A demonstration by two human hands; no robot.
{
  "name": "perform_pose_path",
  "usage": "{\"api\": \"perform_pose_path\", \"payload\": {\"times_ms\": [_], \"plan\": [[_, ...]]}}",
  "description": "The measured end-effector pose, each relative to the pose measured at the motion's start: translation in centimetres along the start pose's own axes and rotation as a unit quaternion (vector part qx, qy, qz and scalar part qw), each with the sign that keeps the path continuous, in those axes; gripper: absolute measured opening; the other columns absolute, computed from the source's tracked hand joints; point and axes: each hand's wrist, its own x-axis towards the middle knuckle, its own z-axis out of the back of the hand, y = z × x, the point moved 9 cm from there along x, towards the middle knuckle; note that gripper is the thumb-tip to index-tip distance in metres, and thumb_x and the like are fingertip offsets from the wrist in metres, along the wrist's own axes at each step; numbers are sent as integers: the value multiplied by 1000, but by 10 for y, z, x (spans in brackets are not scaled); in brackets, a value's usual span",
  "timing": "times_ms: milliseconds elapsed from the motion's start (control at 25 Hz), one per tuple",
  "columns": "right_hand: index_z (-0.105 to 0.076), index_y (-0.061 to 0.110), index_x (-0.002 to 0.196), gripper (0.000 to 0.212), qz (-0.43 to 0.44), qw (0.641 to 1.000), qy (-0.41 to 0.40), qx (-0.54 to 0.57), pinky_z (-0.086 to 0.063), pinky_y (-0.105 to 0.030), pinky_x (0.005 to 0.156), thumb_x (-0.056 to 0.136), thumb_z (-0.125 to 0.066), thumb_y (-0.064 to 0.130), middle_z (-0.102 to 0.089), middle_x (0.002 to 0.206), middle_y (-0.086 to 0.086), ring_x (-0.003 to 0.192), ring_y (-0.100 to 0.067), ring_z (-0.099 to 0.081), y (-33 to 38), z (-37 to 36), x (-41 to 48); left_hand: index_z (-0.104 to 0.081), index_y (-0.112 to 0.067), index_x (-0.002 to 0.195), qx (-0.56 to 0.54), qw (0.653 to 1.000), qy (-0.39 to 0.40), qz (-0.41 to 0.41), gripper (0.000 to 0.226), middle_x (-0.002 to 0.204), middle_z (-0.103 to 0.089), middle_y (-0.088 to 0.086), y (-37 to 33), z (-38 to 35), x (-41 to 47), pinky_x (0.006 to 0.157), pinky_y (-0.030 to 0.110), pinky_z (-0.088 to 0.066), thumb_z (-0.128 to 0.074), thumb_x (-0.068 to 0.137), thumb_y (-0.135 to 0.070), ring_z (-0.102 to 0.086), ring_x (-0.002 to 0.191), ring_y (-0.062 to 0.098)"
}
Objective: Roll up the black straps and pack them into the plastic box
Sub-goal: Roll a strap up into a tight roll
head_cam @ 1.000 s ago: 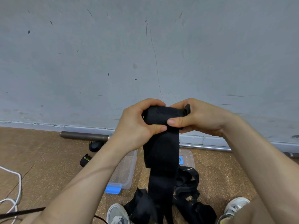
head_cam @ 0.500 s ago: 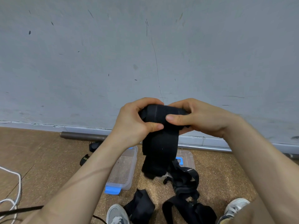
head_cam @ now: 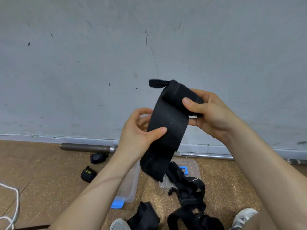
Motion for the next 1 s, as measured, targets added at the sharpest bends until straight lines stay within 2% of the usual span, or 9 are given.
{"api": "perform_pose_path", "payload": {"times_ms": [80,240,320,440,520,600,720,840,1000], "plan": [[-66,8,117,26,2,1000,-9,29,-60,-41,80,92,-59,8,-72,102,-6,94,-19,-70,1,4,1,-53,-20,110,25,999,-24,-30,48,107,-69,-4,-4,5,2,72,22,-57,-81,74,-2,-71,90,11],[-66,9,118,38,6,999,-3,35,-59,-34,73,81,-65,14,-71,102,-6,93,-19,-70,2,7,0,-66,-16,106,17,995,91,48,38,101,-75,1,17,-11,3,76,18,-54,-81,72,-8,-70,97,16],[-65,8,120,34,9,999,-16,52,-59,-33,72,87,-62,9,-71,100,-6,91,-19,-70,4,12,1,-71,-18,103,133,983,114,44,35,109,-68,-6,24,-19,2,84,16,-49,-84,71,-14,-61,107,15],[-65,9,121,29,26,997,-58,49,-57,-30,68,93,-60,3,-71,95,-1,84,-14,-69,8,24,2,-70,-16,72,409,888,-21,-210,21,97,-45,-11,-12,-19,-3,85,29,-40,-85,70,-30,-37,98,11],[-66,15,116,28,53,991,-118,-43,-56,-31,70,91,-65,2,-71,96,0,86,-14,-69,7,35,4,-56,-17,62,392,872,-23,-293,28,88,-47,-11,-28,-28,-15,79,22,-37,-80,71,-29,-38,88,11],[-64,20,114,31,73,964,-188,-170,-57,-35,80,88,-69,4,-70,102,1,94,-15,-67,0,48,6,-52,-16,70,343,908,44,-235,27,86,-55,-12,-21,-38,-18,81,18,-39,-71,78,-34,-48,88,11],[-60,22,123,38,101,898,-253,-345,-48,-30,89,88,-68,11,-62,114,-3,104,-16,-59,-12,59,6,-57,-15,93,320,933,146,-73,35,91,-65,-3,14,-51,-21,89,40,-47,-51,91,-49,-58,95,18],[-56,17,130,44,193,837,-248,-448,-38,-19,83,88,-65,8,-53,114,-10,100,-21,-55,-13,44,2,-50,-11,91,293,941,143,-87,31,80,-60,9,3,-58,-29,73,36,-44,-50,98,-42,-55,78,23],[-56,12,131,45,266,786,-280,-482,-52,-38,83,87,-62,3,-51,116,-16,99,-31,-56,0,47,-1,-55,-22,94,167,977,135,1,14,83,-65,-5,7,-54,-31,76,24,-48,-48,101,-32,-61,81,7]]}}
